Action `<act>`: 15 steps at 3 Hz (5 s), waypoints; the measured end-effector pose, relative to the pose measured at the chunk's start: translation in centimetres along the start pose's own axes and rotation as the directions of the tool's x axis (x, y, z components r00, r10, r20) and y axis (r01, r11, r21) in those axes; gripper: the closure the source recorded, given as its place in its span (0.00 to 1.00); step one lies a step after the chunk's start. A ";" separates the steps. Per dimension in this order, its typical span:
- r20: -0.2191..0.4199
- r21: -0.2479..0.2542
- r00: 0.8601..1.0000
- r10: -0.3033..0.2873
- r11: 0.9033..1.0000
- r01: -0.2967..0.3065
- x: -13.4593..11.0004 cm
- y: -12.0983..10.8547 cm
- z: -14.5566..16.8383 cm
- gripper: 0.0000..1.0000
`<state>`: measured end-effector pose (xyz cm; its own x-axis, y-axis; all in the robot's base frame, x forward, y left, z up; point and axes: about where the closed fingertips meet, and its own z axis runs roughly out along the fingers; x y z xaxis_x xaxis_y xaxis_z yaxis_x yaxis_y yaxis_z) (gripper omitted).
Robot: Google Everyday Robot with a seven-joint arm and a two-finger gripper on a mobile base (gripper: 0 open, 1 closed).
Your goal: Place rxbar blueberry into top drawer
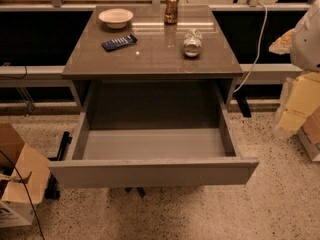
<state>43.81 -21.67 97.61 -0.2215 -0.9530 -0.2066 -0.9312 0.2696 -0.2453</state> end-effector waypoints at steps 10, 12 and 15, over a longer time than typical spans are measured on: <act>0.512 -0.053 0.842 0.169 0.985 -0.166 -29.0 -21.8 15.9 0.00; 0.570 -0.080 0.788 0.231 0.971 -0.226 -32.2 -26.4 20.7 0.00; 0.658 -0.183 0.665 0.352 0.932 -0.312 -40.7 -28.0 28.8 0.00</act>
Offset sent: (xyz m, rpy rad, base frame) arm 0.0428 0.0504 -0.0110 0.1236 -0.0030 0.0386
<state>87.18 13.51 85.64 -0.2847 -0.4483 -0.8473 -0.8517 0.5239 0.0090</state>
